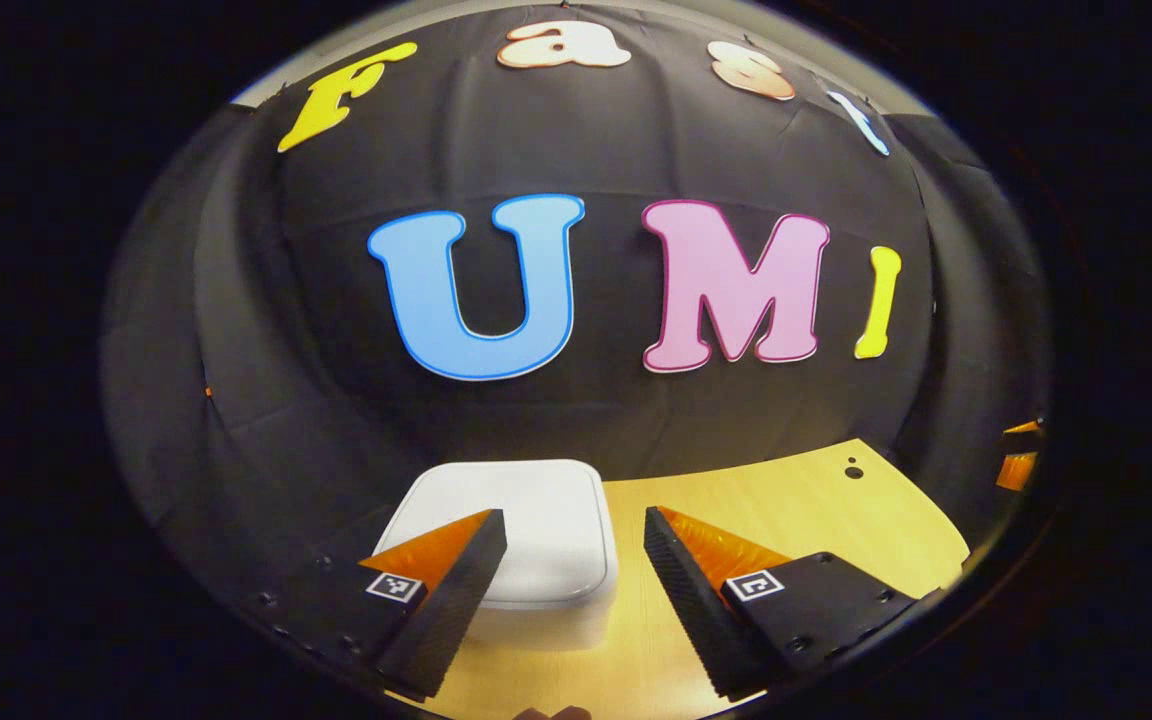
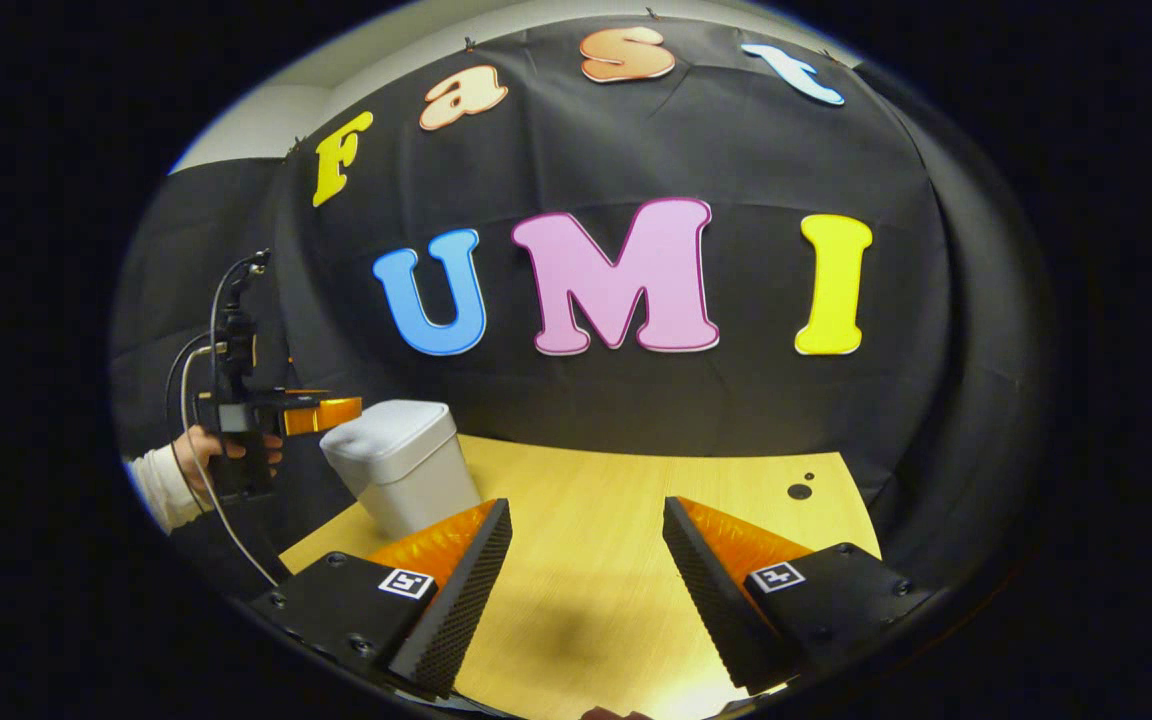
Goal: Press the lid of the desktop garbage bin to open it, pick up the crumpled paper on the desktop and throw it into the bin, then pick up the pop can on the desktop and drop it into the bin, and finally close the garbage bin lid.
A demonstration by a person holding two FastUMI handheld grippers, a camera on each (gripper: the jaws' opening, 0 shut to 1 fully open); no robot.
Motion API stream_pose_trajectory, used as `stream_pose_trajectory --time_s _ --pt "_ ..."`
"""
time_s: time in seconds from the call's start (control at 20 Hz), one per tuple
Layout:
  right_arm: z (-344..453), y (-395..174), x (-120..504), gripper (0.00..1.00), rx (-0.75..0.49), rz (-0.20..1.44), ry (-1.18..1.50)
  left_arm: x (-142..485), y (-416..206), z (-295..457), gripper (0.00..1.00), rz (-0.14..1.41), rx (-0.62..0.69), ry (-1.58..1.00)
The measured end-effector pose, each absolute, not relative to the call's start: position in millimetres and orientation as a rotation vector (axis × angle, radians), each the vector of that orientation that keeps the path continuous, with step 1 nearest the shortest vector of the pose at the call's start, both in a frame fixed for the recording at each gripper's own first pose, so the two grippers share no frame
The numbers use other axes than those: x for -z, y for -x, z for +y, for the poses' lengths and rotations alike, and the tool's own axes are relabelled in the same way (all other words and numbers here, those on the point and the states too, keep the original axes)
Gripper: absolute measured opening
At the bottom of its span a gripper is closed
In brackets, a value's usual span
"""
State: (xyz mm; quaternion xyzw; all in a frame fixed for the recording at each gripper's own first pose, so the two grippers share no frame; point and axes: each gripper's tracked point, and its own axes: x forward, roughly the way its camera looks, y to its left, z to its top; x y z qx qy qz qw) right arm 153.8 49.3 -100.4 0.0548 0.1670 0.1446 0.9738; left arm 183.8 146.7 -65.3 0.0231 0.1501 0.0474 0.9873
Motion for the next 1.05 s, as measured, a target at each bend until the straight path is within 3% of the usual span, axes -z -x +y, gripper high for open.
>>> stream_pose_trajectory --time_s 0.25,0.6,1.05 --pt "30.2 -162.3 56.1 0.98 -0.177 0.195 -0.052 22.7 -152.6 93.4 0.94 0.192 -0.062 -0.015" --pt "25.3 -159.6 12.7 0.98 -0.135 0.071 -0.021 -19.7 -132.3 59.7 0.94 0.098 -0.029 0.021" --pt "26.6 -164.9 12.2 0.98 -0.145 0.063 -0.022 -29.3 -131.2 55.3 0.94 0.084 -0.068 -0.039"
